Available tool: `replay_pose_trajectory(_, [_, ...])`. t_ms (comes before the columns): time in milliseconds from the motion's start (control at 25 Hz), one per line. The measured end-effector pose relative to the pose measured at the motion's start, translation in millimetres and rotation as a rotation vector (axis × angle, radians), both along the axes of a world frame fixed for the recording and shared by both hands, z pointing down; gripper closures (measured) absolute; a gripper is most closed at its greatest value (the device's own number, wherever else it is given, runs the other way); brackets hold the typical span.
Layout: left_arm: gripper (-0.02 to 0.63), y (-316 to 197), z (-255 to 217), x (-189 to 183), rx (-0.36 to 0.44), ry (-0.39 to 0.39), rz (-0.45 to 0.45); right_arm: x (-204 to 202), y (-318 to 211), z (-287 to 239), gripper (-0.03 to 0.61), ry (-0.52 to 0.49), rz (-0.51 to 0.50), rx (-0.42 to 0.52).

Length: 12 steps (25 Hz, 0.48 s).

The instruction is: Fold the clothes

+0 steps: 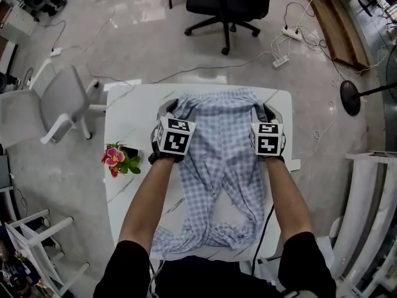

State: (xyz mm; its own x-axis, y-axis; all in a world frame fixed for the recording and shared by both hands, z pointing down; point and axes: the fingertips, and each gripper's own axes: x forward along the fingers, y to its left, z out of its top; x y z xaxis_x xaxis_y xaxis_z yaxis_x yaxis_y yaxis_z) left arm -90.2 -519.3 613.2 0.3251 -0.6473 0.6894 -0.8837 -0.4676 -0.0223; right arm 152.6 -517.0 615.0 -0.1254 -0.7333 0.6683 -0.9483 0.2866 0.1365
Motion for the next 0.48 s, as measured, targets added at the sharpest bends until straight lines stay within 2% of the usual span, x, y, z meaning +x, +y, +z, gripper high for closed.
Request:
replay_pose_trajectory(80, [0.340,5.6,-1.8,4.4,0.005,0.003,0.017,-2.7,2.9,-1.5,0.426,0.015,-0.030,0.008])
replay_pose_trajectory(240, [0.295,16.1,-18.8,5.6,0.075,-0.010,0.021,-5.2,10.3,-15.5,0.252,0.028,-0.050,0.039])
replay_pose_trajectory(360, [0.281,30.7,-32.9,5.0,0.117,-0.007,0.018,-10.2,25.3,-32.1,0.239,0.024,-0.053,0.079])
replay_pose_trajectory(480, [0.281,55.8,-43.3,5.4,0.127,0.043,-0.004,-24.0,50.0,-47.0,0.239,-0.010,-0.055,0.096])
